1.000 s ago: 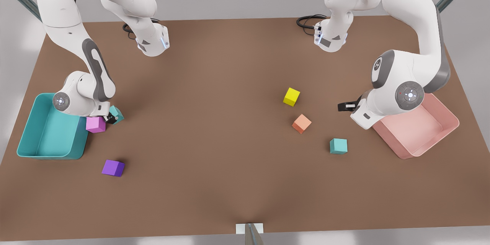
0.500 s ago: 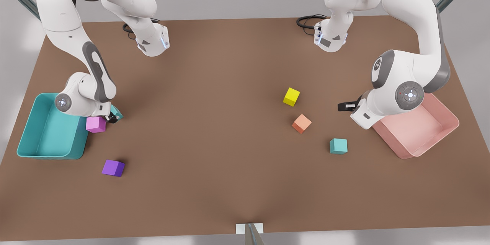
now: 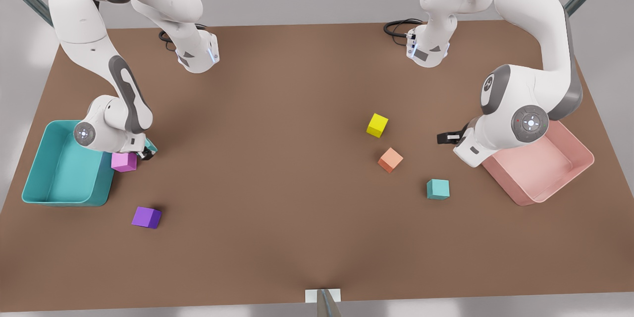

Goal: Stack the two blue cubes on top of each other

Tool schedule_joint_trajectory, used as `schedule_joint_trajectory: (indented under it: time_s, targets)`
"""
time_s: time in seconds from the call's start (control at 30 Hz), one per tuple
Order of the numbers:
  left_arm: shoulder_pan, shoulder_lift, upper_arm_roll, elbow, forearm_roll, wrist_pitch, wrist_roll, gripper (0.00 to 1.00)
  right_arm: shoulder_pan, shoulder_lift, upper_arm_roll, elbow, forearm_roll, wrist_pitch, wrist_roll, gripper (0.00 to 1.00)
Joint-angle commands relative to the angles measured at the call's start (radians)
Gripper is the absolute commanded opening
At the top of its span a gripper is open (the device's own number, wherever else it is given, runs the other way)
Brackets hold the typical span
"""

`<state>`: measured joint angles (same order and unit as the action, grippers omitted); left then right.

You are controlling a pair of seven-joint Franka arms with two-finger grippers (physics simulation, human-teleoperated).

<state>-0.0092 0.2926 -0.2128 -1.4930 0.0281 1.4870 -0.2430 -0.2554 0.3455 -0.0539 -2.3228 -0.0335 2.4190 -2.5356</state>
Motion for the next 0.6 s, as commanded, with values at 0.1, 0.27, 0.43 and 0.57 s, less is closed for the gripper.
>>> schedule_joint_trajectory:
  time_s: [0.1, 0.27, 0.43, 0.57]
  targets:
    - [0.0, -0.001, 0.0, 0.0, 0.001, -0.001, 0.001, 1.0, 0.028, -0.013, 0.026, 0.003, 0.041, -0.067, 0.103, 0.63]
    - [0.0, -0.001, 0.0, 0.0, 0.001, -0.001, -0.001, 1.0, 0.329, -0.025, 0.026, 0.101, 0.21, -0.176, 0.503, 0.64]
    - [-0.003, -0.001, 0.0, 0.0, 0.006, 0.002, 0.001, 1.0, 0.63, 0.033, 0.026, 0.299, 0.333, -0.187, 1.116, 0.65]
    - [-0.074, 0.099, 0.003, 0.01, -0.005, 0.004, 0.001, 1.0, 0.841, 0.228, 0.025, 0.624, 0.32, -0.189, 1.551, 0.65]
